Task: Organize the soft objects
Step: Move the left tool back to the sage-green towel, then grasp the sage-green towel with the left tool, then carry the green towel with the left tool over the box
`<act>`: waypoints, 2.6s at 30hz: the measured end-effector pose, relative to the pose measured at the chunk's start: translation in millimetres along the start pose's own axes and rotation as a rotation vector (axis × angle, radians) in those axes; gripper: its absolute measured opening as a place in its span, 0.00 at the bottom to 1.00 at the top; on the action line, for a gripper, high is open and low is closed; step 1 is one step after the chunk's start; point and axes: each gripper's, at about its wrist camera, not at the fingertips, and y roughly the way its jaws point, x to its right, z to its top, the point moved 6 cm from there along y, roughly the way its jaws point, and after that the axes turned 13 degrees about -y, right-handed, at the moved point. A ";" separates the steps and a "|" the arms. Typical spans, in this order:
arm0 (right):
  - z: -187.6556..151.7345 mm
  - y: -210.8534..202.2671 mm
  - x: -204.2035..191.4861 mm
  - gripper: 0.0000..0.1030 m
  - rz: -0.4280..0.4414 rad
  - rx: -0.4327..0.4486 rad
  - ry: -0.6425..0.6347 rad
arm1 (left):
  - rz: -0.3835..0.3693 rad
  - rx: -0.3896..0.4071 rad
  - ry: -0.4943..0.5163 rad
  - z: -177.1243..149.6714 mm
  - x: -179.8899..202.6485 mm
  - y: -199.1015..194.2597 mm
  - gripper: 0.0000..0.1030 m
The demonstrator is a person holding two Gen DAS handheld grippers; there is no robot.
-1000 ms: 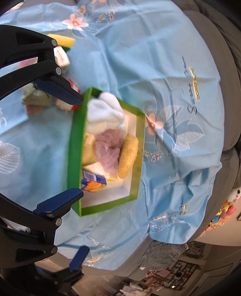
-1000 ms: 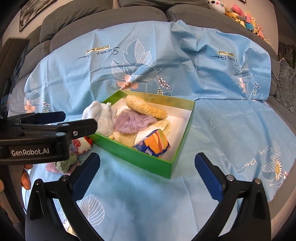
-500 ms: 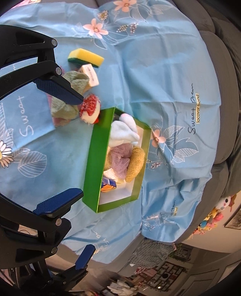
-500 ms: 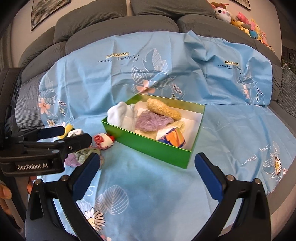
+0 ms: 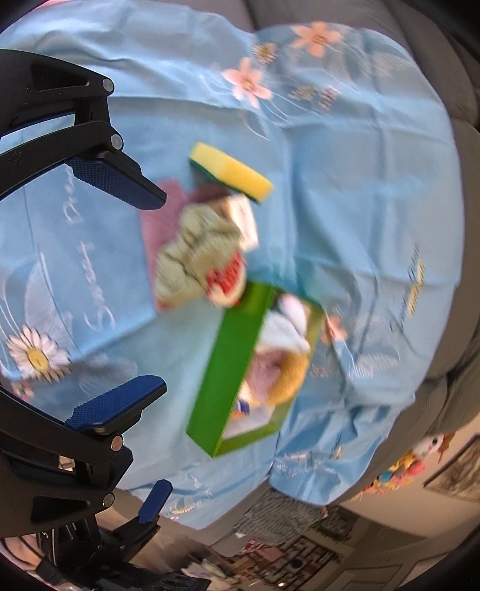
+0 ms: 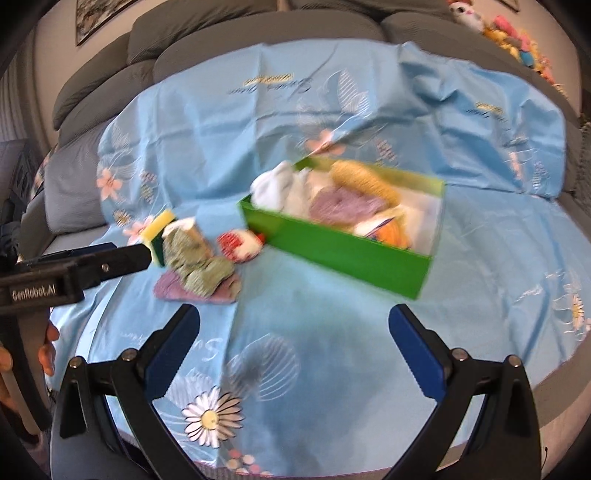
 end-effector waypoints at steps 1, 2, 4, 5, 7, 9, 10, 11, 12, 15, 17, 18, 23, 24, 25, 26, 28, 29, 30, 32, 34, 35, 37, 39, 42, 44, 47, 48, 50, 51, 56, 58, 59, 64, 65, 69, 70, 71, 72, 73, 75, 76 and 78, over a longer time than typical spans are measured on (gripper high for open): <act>-2.1 4.9 -6.8 0.99 0.023 -0.005 -0.014 | -0.001 -0.007 -0.012 -2.6 -7.6 1.0 0.89; -3.9 9.1 -14.5 0.99 0.041 -0.009 -0.029 | -0.006 -0.019 -0.027 -6.2 -16.0 2.6 0.89; -6.3 16.9 -27.6 0.99 0.079 -0.012 -0.054 | -0.021 -0.037 -0.051 -10.7 -27.9 7.0 0.89; -6.7 20.9 -34.8 0.99 0.107 -0.008 -0.063 | -0.036 -0.047 -0.067 -13.0 -34.1 9.4 0.89; -7.1 29.7 -46.9 0.99 0.149 -0.003 -0.073 | -0.056 -0.049 -0.086 -12.9 -41.3 12.5 0.89; -7.5 37.7 -55.4 0.99 0.173 -0.010 -0.081 | -0.080 -0.043 -0.092 -10.5 -44.9 15.3 0.89; -7.4 42.9 -60.0 0.99 0.183 -0.014 -0.089 | -0.085 -0.038 -0.089 -9.4 -45.8 16.8 0.89; -7.2 48.3 -64.0 0.98 0.192 -0.019 -0.098 | -0.093 -0.034 -0.082 -7.2 -46.1 19.8 0.89; -6.7 52.6 -66.6 0.98 0.197 -0.023 -0.104 | -0.101 -0.033 -0.076 -5.1 -46.5 23.4 0.89; -2.4 70.7 -73.0 0.98 0.209 -0.039 -0.111 | -0.115 -0.047 -0.070 1.7 -47.4 39.8 0.89; 1.0 80.9 -75.2 0.97 0.221 -0.048 -0.104 | -0.111 -0.062 -0.070 6.7 -49.1 53.3 0.89; 3.5 87.1 -76.7 0.95 0.226 -0.052 -0.103 | -0.108 -0.067 -0.069 9.4 -49.5 60.2 0.89; 17.9 112.7 -80.6 0.85 0.229 -0.060 -0.112 | -0.116 -0.088 -0.085 22.6 -54.1 86.6 0.89; 20.5 117.8 -80.6 0.83 0.230 -0.062 -0.108 | -0.119 -0.090 -0.089 24.4 -54.5 89.4 0.87; 23.4 124.1 -80.9 0.81 0.236 -0.068 -0.104 | -0.124 -0.091 -0.092 26.7 -55.3 92.5 0.86; 25.0 128.0 -80.8 0.78 0.240 -0.071 -0.102 | -0.128 -0.094 -0.093 28.5 -56.6 95.0 0.85; 27.7 137.2 -81.3 0.72 0.245 -0.084 -0.101 | -0.138 -0.097 -0.093 30.8 -57.7 98.2 0.85; 28.2 139.9 -82.1 0.67 0.249 -0.087 -0.103 | -0.145 -0.101 -0.092 31.3 -57.9 99.9 0.82; 28.7 142.8 -83.4 0.62 0.251 -0.091 -0.108 | -0.150 -0.105 -0.091 31.7 -58.1 101.5 0.72; 28.5 147.0 -86.2 0.54 0.248 -0.099 -0.122 | -0.154 -0.116 -0.093 32.1 -58.8 104.6 0.59; 29.0 150.1 -88.9 0.53 0.248 -0.101 -0.138 | -0.165 -0.130 -0.094 32.1 -58.2 108.5 0.49; 29.0 151.4 -89.8 0.49 0.244 -0.102 -0.144 | -0.169 -0.133 -0.090 31.4 -57.7 109.1 0.45; 29.5 152.3 -90.5 0.38 0.248 -0.099 -0.150 | -0.175 -0.131 -0.081 30.1 -55.5 108.0 0.34; 29.9 151.0 -91.3 0.27 0.257 -0.092 -0.153 | -0.189 -0.127 -0.080 30.4 -52.7 105.6 0.23; 31.4 147.9 -93.4 0.12 0.271 -0.076 -0.161 | -0.202 -0.114 -0.091 31.9 -49.0 98.7 0.16; 35.2 139.4 -93.9 0.11 0.270 -0.045 -0.163 | -0.224 -0.102 -0.110 33.6 -46.0 90.3 0.16; 40.7 123.3 -91.8 0.11 0.277 -0.002 -0.159 | -0.257 -0.080 -0.108 34.9 -35.8 70.4 0.16; 41.8 118.2 -90.4 0.11 0.278 0.008 -0.157 | -0.260 -0.074 -0.100 35.0 -32.1 65.7 0.16; 43.9 105.9 -85.4 0.11 0.276 0.032 -0.145 | -0.266 -0.060 -0.072 35.4 -22.2 55.4 0.16; 44.6 100.5 -82.5 0.11 0.274 0.042 -0.139 | -0.267 -0.057 -0.056 35.4 -16.4 51.2 0.16; 45.4 78.4 -64.8 0.11 0.248 0.080 -0.114 | -0.266 -0.053 0.009 38.7 14.9 44.3 0.16; 46.5 71.5 -54.2 0.11 0.227 0.096 -0.104 | -0.266 -0.054 0.035 41.0 32.4 44.9 0.16; 43.8 65.9 -47.9 0.11 0.219 0.103 -0.098 | -0.267 -0.053 0.045 41.4 38.3 45.3 0.16; 46.1 56.1 -14.6 0.11 0.167 0.124 -0.061 | -0.261 -0.063 0.111 49.2 80.6 58.9 0.16; 46.7 55.7 -7.5 0.11 0.158 0.125 -0.055 | -0.259 -0.064 0.123 50.3 87.7 61.2 0.16; 50.9 60.2 19.2 0.11 0.136 0.126 -0.022 | -0.255 -0.078 0.166 57.9 115.5 75.9 0.16; 52.0 62.6 27.9 0.11 0.125 0.127 -0.011 | -0.253 -0.081 0.171 60.0 120.4 79.6 0.16; 53.7 63.9 33.1 0.11 0.120 0.129 -0.004 | -0.249 -0.086 0.176 62.9 126.1 84.6 0.16; 54.6 65.2 39.2 0.11 0.114 0.131 0.003 | -0.246 -0.092 0.181 66.4 131.9 90.5 0.16; 55.9 67.1 45.3 0.11 0.107 0.132 0.010 | -0.243 -0.096 0.184 68.8 135.5 94.9 0.16; 58.6 72.3 57.7 0.11 0.097 0.130 0.020 | -0.234 -0.109 0.187 74.2 144.7 107.6 0.16; 59.6 76.1 65.1 0.11 0.089 0.128 0.027 | -0.232 -0.113 0.190 75.3 146.8 111.1 0.16; 60.5 82.7 74.7 0.12 0.079 0.116 0.035 | -0.219 -0.123 0.196 78.3 152.7 122.5 0.16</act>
